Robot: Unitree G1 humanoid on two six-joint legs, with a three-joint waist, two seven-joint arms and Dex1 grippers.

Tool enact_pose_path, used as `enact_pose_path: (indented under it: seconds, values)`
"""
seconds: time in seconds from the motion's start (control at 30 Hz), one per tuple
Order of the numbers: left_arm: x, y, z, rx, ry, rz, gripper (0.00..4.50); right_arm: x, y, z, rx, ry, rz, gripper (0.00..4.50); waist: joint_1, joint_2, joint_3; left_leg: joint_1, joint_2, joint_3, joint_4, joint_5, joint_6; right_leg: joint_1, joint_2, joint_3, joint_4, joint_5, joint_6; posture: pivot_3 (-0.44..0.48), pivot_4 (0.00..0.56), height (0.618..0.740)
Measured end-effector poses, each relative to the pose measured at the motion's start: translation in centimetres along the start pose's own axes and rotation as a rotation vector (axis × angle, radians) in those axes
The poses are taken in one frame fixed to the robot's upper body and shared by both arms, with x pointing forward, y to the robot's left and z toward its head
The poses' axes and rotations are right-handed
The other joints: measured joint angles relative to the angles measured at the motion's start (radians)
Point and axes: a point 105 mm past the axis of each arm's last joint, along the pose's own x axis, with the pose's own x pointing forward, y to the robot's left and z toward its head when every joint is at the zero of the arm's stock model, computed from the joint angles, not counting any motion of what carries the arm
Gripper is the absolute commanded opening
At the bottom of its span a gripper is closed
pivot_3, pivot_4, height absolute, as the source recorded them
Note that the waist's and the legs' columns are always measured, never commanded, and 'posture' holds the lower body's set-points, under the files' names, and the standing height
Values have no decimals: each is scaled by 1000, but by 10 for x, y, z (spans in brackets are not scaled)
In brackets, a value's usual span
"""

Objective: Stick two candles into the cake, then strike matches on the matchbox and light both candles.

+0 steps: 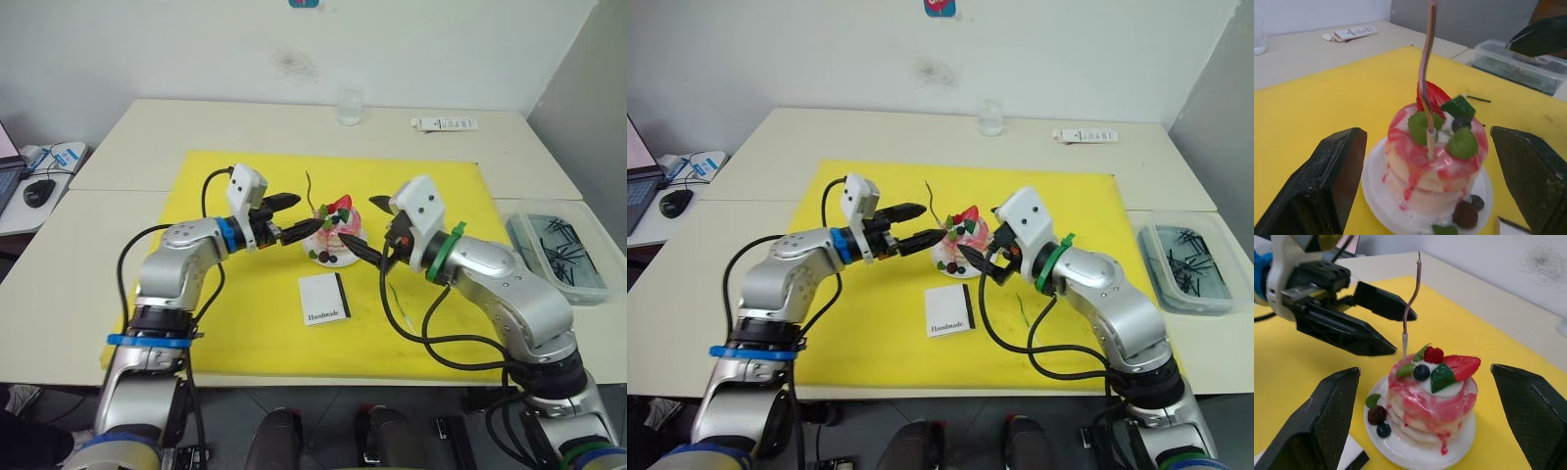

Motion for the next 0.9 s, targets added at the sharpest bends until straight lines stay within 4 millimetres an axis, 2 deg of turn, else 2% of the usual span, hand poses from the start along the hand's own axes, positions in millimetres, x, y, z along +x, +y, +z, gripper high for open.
enact_pose_path:
  seconds: [0.07, 0.17, 0.27, 0.37, 0.47, 0.57, 0.73, 0.9]
  values:
    - [-8, -4, 2, 5, 15, -9, 4479, -9, -7, -9, 17, 24, -23, 4500, 1, 0, 0, 0, 0, 0, 0, 0, 0, 0, -1, 0, 0, 0, 0, 0, 150, 740]
    - [-21, -19, 4, 7, 39, -55, 4479, -30, -6, -20, 41, 45, -26, 4500, 0, 0, 0, 0, 0, 0, 0, 0, 0, 0, -1, 0, -1, 0, 0, 0, 150, 740]
    - [-38, -57, 0, 18, 83, -188, 4479, -61, -12, -50, 91, 138, -81, 4500, 0, 0, 0, 0, -1, 0, -1, 0, 0, 0, -4, 1, -1, -2, 1, 0, 150, 740]
    - [-39, -93, 3, 97, 86, -324, 4479, -75, -14, -63, 138, 164, -123, 4500, 1, 0, 0, 2, -1, -1, 0, 0, 0, 1, -7, -1, 1, -2, 0, 0, 150, 740]
    - [-40, -116, 4, 213, 81, -424, 4479, -90, -4, -78, 168, 205, -132, 4500, 2, 1, -1, 5, -1, -1, 0, 0, 0, 3, -7, 0, 1, -4, -5, 0, 150, 740]
    - [-38, -123, -1, 272, 77, -469, 4479, -101, 7, -93, 203, 253, -98, 4500, 1, 1, 0, 5, -1, 0, 0, 0, 0, 3, -8, 0, 1, -3, -6, 0, 150, 740]
    - [-36, -127, -12, 300, 83, -517, 4479, -107, 32, -99, 216, 270, 77, 4500, -1, 1, 0, 6, -1, 1, 1, 0, 0, 3, -8, 0, 0, -3, -6, 0, 150, 740]
    - [-36, -127, -18, 294, 77, -530, 4479, -104, 37, -107, 186, 295, 120, 4500, 0, 1, 0, 4, -2, 1, 0, 0, 0, 3, -7, 0, -1, -4, -6, 0, 150, 740]
